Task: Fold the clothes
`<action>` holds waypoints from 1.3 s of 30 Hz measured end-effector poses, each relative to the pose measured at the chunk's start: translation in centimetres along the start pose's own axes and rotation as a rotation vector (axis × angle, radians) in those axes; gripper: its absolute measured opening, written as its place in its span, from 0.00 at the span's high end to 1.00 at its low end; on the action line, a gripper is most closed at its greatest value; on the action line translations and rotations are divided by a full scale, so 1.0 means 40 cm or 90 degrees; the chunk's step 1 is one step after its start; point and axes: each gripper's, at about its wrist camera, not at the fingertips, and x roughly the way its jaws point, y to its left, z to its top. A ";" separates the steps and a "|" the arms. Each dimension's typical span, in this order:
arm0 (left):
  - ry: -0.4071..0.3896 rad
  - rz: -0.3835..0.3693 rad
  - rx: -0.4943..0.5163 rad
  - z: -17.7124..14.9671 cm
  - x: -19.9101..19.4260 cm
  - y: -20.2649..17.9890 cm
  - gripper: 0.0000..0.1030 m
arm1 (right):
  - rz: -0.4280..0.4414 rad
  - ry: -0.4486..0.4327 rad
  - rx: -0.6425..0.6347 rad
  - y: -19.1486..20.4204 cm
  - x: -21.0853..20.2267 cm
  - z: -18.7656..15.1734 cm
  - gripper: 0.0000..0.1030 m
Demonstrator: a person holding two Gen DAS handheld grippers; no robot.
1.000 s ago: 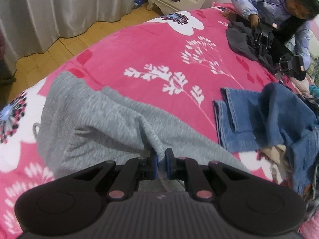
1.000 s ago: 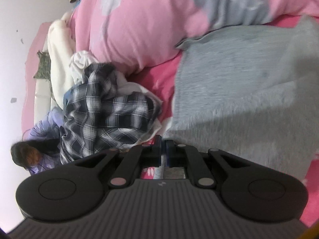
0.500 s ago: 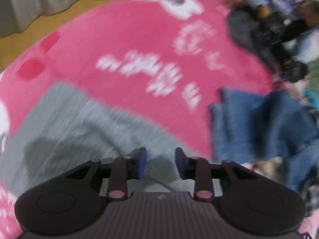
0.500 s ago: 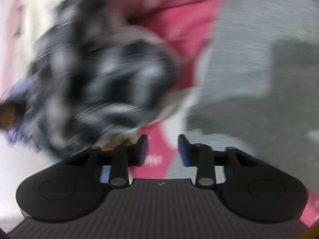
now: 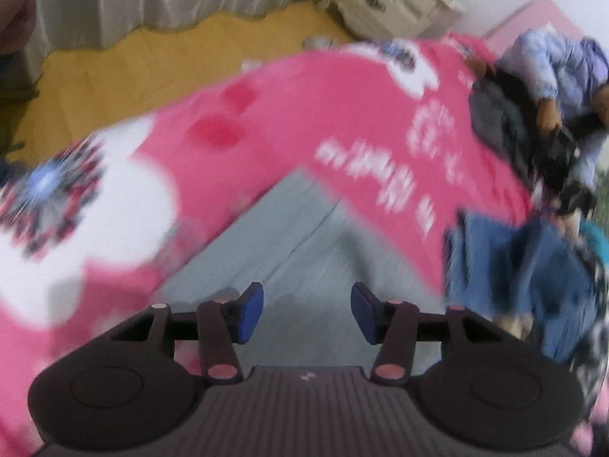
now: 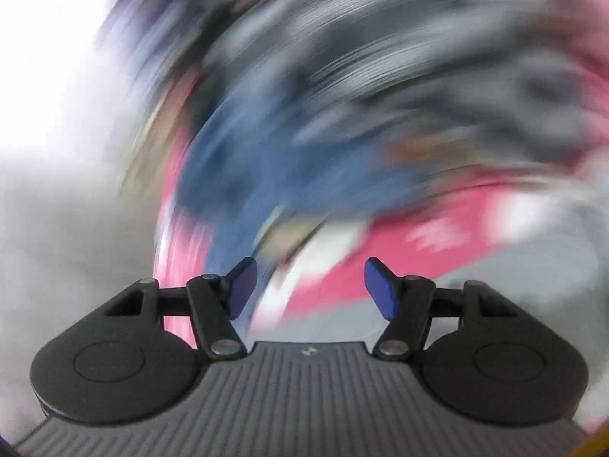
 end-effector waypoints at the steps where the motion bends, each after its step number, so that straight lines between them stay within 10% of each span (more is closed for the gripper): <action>1: 0.016 0.002 -0.001 -0.025 -0.008 0.025 0.49 | 0.028 0.050 -0.090 0.078 0.059 -0.026 0.40; 5: 0.064 0.025 -0.023 -0.090 0.023 0.091 0.49 | 0.139 0.249 -0.450 0.389 0.297 -0.130 0.41; 12: 0.061 -0.008 -0.097 -0.121 0.097 0.154 0.50 | 0.109 0.361 -0.797 0.626 0.602 -0.341 0.44; 14: 0.059 -0.016 -0.106 -0.119 0.101 0.162 0.50 | 0.080 0.394 -0.832 0.638 0.651 -0.362 0.74; 15: 0.057 -0.020 -0.110 -0.118 0.101 0.165 0.50 | 0.065 0.409 -0.849 0.643 0.674 -0.372 0.97; 23: 0.044 -0.045 -0.125 -0.093 0.132 0.196 0.50 | 0.017 0.351 -0.832 0.648 0.664 -0.328 0.94; 26: 0.040 -0.058 -0.117 -0.086 0.141 0.200 0.49 | 0.023 0.381 -0.862 0.658 0.673 -0.326 0.87; 30: 0.032 -0.077 -0.134 -0.086 0.145 0.210 0.49 | 0.149 0.400 -0.820 0.718 0.675 -0.279 0.43; 39: -0.010 -0.093 -0.214 -0.102 0.161 0.221 0.48 | 0.189 0.615 -0.758 0.737 0.910 -0.349 0.41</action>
